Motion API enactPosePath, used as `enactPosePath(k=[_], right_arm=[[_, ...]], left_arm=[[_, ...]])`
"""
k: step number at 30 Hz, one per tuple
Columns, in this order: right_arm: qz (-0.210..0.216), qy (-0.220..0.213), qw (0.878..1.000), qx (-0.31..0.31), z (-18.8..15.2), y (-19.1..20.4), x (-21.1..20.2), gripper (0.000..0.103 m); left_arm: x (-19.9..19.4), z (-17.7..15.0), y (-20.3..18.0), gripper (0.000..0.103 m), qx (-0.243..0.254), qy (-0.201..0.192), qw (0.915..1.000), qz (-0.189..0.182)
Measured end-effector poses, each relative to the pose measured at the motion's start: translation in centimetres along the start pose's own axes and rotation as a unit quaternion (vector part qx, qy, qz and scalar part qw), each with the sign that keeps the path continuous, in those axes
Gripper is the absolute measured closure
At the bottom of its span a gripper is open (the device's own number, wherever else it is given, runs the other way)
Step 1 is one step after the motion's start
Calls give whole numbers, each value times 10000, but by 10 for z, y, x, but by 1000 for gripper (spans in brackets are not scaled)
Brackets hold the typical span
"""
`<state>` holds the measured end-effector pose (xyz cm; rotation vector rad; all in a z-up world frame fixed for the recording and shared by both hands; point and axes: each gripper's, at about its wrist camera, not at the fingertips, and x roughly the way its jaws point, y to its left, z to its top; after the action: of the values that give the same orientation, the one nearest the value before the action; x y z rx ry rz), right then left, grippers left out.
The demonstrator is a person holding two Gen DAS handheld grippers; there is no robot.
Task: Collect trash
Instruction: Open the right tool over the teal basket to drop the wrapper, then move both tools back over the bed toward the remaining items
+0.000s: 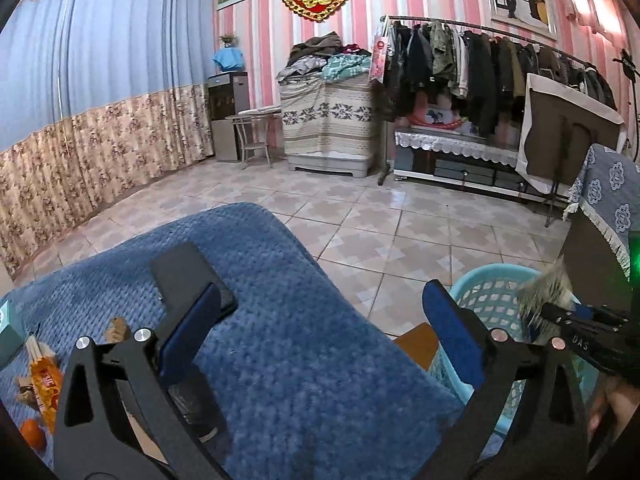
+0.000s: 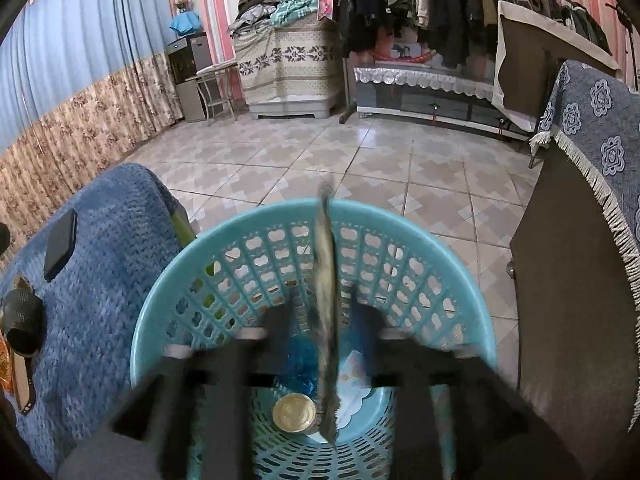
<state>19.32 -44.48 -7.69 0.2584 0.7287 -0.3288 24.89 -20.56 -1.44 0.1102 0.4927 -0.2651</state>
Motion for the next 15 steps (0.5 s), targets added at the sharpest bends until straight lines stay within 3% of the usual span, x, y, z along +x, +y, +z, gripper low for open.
enactPosePath(k=[2, 9, 15], right_arm=[[68, -25, 10000, 36, 0, -2, -1, 44], [31, -263, 9996, 4, 3, 3, -14, 13], [-92, -448, 9990, -19, 8, 11, -26, 6]], left_arm=[[-3, 0, 4, 5, -30, -17, 10000, 52], [-16, 2, 23, 5, -200, -87, 9997, 118], [-29, 0, 39, 5, -244, -127, 9993, 257]])
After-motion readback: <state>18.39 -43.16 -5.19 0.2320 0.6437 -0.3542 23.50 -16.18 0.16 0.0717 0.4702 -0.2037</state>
